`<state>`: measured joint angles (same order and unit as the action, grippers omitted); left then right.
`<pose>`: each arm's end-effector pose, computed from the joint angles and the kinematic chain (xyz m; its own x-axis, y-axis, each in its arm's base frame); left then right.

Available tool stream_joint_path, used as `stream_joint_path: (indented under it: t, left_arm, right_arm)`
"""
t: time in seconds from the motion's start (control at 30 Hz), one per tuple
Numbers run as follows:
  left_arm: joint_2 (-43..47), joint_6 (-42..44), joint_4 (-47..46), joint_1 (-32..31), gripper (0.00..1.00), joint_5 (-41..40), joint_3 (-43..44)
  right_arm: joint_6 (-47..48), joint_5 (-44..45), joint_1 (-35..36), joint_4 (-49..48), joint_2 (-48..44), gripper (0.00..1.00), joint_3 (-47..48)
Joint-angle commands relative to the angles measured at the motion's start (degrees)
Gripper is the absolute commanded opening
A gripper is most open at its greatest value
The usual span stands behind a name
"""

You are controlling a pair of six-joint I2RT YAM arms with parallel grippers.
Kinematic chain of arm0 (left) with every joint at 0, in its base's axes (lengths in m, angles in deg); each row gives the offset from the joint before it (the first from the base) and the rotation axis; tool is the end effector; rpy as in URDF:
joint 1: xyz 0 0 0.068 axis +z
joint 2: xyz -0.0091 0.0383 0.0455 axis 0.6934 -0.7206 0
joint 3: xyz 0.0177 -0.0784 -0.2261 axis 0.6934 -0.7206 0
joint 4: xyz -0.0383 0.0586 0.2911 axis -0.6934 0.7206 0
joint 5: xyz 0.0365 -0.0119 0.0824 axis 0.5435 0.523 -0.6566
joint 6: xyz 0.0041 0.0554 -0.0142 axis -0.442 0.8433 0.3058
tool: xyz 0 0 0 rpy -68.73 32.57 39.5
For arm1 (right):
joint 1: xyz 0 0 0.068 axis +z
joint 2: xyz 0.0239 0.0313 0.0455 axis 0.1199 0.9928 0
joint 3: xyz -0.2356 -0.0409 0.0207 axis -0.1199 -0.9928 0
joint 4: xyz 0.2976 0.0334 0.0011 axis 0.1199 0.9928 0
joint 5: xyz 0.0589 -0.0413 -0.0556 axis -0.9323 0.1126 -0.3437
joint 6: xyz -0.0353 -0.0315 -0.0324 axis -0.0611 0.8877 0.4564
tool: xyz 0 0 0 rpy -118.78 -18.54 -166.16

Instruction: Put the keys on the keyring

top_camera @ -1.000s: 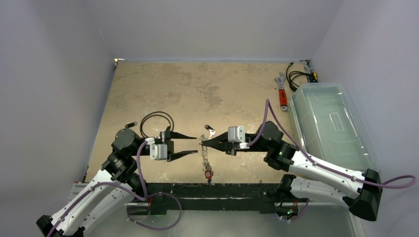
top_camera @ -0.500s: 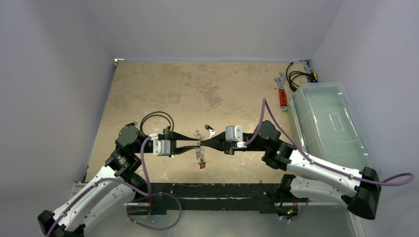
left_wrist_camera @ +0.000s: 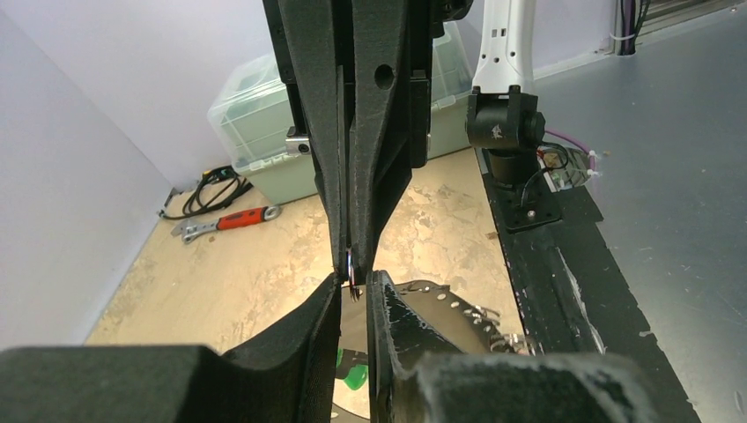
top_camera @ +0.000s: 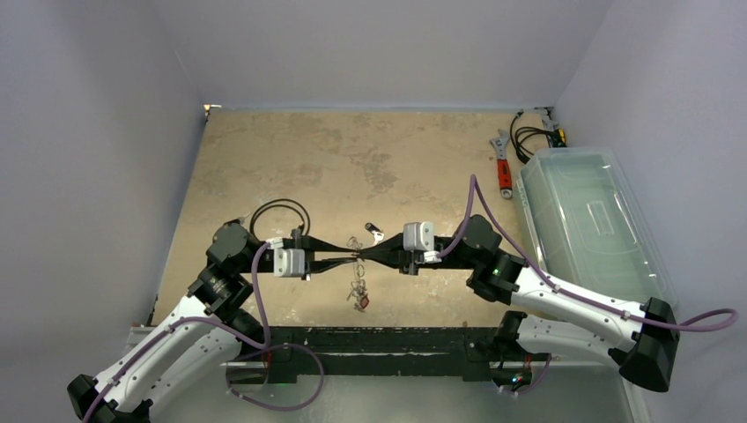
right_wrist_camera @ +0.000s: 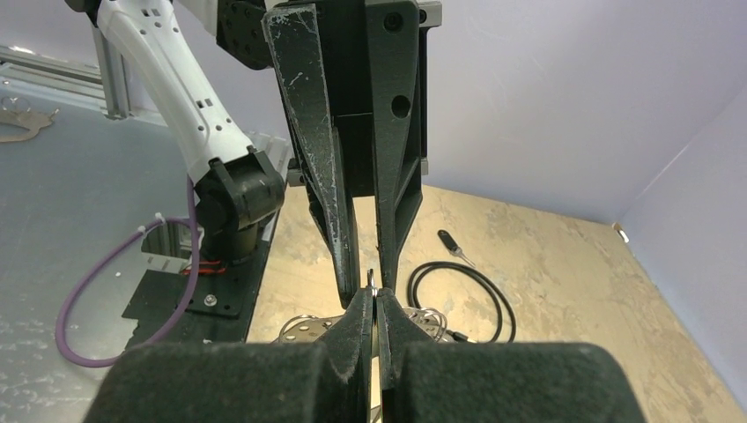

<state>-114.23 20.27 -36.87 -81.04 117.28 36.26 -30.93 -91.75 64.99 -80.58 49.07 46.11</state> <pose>0.1538 -0.1561 0.3057 0.2983 -0.0746 -0.9516 0.9542 0.0487 0.2953 0.1328 0.2526 0.3007 0.2891 0.1063 -0.9514 -0.9572 0.0471 -0.2856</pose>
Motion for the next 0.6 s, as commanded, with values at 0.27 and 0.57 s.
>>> stream_joint_path:
  t: [0.27,0.57]
  left_arm:
    - [-1.38,-1.04,-0.25,0.16,0.00,-1.66,1.00]
    - [0.78,3.67,4.13,0.21,0.00,-3.39,2.13]
  right_arm:
    - [-1.95,-1.39,0.16,-7.30,-0.92,0.00,0.12]
    - [-2.63,-5.91,0.16,-8.85,-1.11,0.25,-1.47]
